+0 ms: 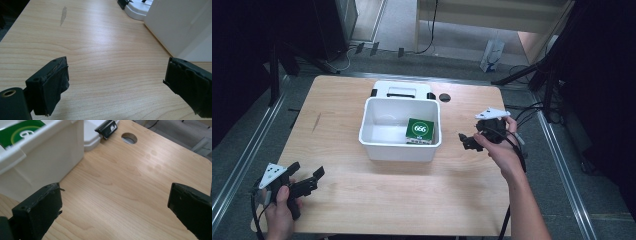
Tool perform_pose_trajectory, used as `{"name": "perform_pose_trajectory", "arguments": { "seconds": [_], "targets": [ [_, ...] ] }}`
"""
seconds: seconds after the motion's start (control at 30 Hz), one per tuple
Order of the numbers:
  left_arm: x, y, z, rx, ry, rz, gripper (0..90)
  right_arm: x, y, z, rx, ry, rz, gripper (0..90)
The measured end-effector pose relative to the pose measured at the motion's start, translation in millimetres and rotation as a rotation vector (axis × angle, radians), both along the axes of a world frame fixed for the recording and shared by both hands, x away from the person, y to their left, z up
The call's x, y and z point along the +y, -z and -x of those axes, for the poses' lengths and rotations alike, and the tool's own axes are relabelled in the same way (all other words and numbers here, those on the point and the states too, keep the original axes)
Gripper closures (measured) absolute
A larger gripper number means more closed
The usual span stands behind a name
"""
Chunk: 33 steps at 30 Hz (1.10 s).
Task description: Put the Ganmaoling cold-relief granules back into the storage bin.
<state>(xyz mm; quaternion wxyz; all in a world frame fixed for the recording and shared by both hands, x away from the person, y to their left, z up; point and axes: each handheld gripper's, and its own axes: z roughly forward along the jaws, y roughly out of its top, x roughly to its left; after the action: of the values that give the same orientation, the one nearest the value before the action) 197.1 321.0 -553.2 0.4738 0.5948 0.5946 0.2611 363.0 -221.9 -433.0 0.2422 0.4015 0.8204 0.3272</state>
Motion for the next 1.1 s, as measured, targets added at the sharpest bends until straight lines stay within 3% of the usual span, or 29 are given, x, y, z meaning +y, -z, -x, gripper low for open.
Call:
{"name": "perform_pose_trajectory", "arguments": {
  "seconds": [0.3,0.5,0.67,0.73,0.9,1.1],
  "targets": [
    [0.0,0.0,0.1,-0.001,0.001,0.0,5.7,-34.9,34.1,29.5,-0.098,0.123,-0.097,0.0],
    [0.0,0.0,0.2,-0.001,0.001,-0.001,5.7,-55.8,61.2,45.6,-0.095,0.171,-0.142,0.0],
    [-0.2,-0.1,0.1,0.001,-0.001,-0.002,5.7,-74.5,75.7,62.4,-0.152,0.223,-0.166,0.0],
    [-0.3,-0.1,0.0,0.0,-0.001,-0.002,5.7,-82.9,81.2,68.8,-0.154,0.237,-0.192,0.0],
    [-0.1,-0.1,0.2,0.0,-0.001,-0.002,5.7,-101.1,99.0,85.5,-0.148,0.275,-0.193,0.0],
    [-0.2,-0.2,0.4,-0.002,-0.002,-0.002,5.7,-122.5,108.3,102.0,-0.154,0.315,-0.186,0.0]
  ]
}}
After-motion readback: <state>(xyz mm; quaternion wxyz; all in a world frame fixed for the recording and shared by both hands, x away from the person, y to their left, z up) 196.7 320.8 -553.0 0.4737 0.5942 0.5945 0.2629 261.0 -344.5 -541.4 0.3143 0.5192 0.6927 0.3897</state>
